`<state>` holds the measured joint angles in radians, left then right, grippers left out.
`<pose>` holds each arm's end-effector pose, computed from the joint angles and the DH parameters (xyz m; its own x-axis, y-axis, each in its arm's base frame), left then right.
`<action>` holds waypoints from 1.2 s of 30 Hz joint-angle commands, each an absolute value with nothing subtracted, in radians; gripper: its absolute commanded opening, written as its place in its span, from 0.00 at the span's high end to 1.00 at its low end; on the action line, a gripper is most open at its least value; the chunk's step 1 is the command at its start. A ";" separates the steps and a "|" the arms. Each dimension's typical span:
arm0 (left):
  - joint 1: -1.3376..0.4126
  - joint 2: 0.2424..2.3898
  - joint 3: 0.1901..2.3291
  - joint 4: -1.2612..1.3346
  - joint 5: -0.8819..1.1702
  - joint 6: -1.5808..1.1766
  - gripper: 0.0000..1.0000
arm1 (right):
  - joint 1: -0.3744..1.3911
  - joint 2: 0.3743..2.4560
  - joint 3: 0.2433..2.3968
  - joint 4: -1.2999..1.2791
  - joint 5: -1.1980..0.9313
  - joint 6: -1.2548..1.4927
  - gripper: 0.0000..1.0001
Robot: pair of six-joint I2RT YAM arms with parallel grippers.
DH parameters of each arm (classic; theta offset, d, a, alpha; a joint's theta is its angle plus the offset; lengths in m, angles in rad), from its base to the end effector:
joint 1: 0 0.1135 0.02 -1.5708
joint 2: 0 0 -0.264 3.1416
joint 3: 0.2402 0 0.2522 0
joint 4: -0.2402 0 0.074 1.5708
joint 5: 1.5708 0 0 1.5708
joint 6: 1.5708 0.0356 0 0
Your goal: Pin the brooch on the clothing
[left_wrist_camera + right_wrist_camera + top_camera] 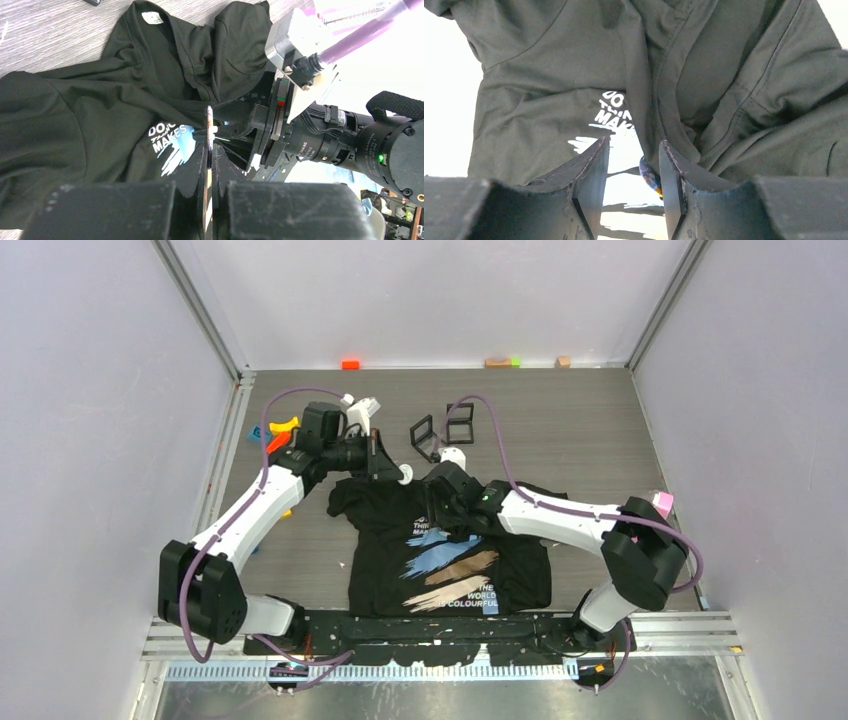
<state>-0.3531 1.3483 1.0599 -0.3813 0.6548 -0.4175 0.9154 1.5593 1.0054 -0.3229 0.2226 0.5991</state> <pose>0.2682 -0.1219 0.2954 -0.8253 -0.0386 -0.5634 0.4241 0.6164 -0.6635 0.2052 0.2540 0.2161 -0.7744 -0.1049 -0.6239 -0.3033 0.9270 0.2205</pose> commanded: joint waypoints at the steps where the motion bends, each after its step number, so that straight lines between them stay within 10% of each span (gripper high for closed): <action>1: -0.351 1.340 1.076 -0.353 0.655 -0.428 1.00 | 0.922 1.599 1.068 -0.258 0.264 0.533 0.54; 17: -0.351 1.349 1.030 -0.326 0.543 -0.491 1.00 | 0.896 1.848 1.225 -0.236 0.317 0.396 0.67; 36: -0.489 1.393 0.813 -0.091 0.185 -0.538 1.00 | 0.890 1.682 1.052 -0.073 0.272 0.475 0.92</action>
